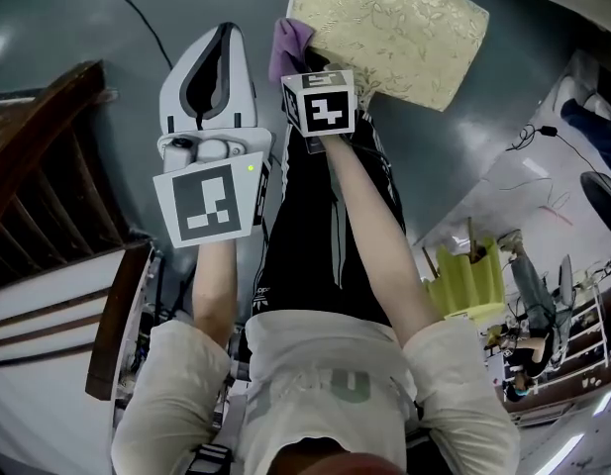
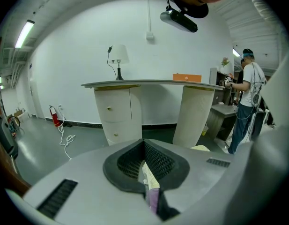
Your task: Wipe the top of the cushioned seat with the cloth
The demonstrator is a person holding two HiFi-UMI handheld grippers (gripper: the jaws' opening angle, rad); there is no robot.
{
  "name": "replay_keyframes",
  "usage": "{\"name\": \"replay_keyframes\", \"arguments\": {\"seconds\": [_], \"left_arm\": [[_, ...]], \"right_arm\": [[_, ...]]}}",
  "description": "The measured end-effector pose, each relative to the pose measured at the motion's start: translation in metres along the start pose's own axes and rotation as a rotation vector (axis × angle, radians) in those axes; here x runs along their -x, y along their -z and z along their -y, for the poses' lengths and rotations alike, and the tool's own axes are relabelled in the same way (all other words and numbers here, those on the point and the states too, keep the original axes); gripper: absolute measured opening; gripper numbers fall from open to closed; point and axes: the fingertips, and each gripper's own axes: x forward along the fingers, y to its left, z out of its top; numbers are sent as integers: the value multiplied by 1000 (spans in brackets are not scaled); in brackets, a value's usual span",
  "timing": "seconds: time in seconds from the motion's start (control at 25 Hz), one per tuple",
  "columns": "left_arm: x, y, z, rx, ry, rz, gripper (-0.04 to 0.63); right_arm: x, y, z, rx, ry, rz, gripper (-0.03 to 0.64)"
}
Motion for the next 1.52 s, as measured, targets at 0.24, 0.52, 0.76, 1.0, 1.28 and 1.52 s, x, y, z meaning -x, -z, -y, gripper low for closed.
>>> {"name": "replay_keyframes", "arguments": {"seconds": [0.24,0.52,0.76,1.0,1.28,1.52], "left_arm": [[-4,0,8,-12,22,-6,6],[-9,1,27,-16,50,-9,6],[-12,-1,45,-22,79,-4,6],[-17,0,58,-48,101,-17,6],[-24,-7,74,-94,131,-14,6],[-30,-11,91,-116,162,-8,6]], "right_arm": [[14,0,10,27,-9,15,89],[50,14,58,29,62,14,89],[91,35,119,0,173,24,89],[129,53,177,-36,280,11,89],[163,68,223,-64,361,19,89],[180,77,244,-25,426,1,89]]}}
